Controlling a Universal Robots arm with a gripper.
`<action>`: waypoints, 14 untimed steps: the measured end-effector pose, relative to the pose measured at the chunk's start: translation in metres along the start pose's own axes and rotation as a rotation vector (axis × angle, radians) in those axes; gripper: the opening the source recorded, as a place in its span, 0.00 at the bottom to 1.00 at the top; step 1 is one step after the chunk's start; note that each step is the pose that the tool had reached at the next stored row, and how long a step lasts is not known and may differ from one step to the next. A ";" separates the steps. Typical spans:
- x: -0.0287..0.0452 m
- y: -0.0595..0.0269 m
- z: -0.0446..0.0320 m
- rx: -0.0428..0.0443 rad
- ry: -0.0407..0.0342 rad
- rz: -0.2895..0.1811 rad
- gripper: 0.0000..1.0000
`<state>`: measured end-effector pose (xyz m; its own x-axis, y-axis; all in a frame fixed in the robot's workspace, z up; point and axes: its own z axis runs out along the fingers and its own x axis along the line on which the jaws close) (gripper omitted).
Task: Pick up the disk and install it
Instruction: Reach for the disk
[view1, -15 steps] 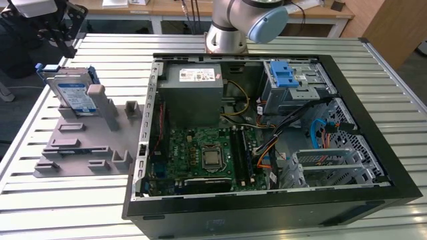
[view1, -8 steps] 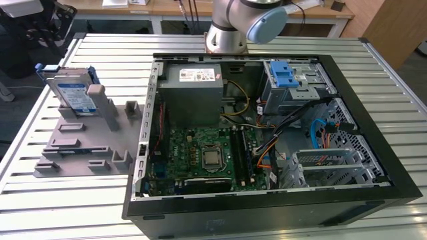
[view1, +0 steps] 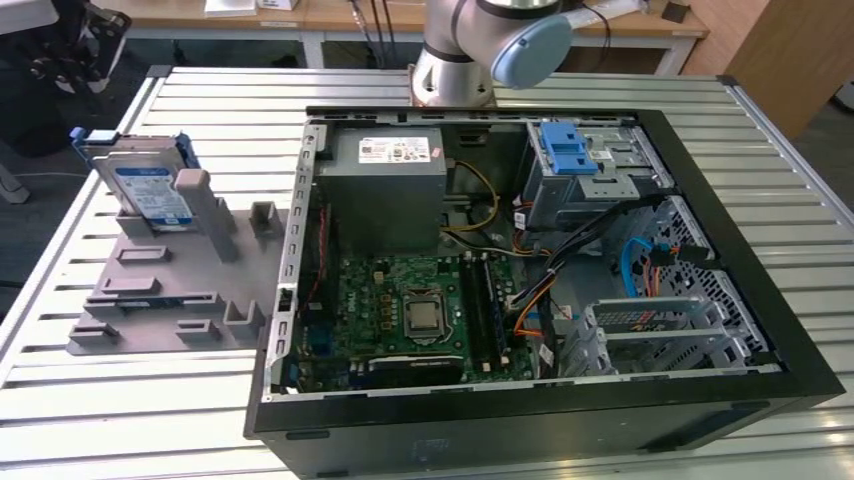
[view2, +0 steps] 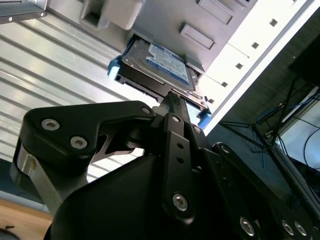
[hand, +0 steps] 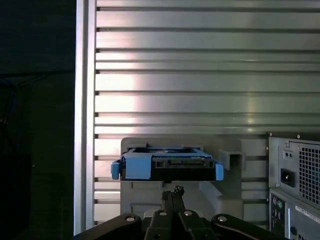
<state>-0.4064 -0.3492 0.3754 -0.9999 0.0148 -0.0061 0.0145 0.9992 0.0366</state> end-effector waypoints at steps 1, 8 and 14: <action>0.0019 0.0003 0.0001 0.0000 0.0000 0.000 0.11; 0.0145 0.0013 0.0008 0.0000 0.0000 0.000 0.11; 0.0216 0.0021 0.0012 0.0000 0.0001 0.000 0.11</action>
<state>-0.4280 -0.3467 0.3741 -0.9999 0.0148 -0.0060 0.0146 0.9992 0.0367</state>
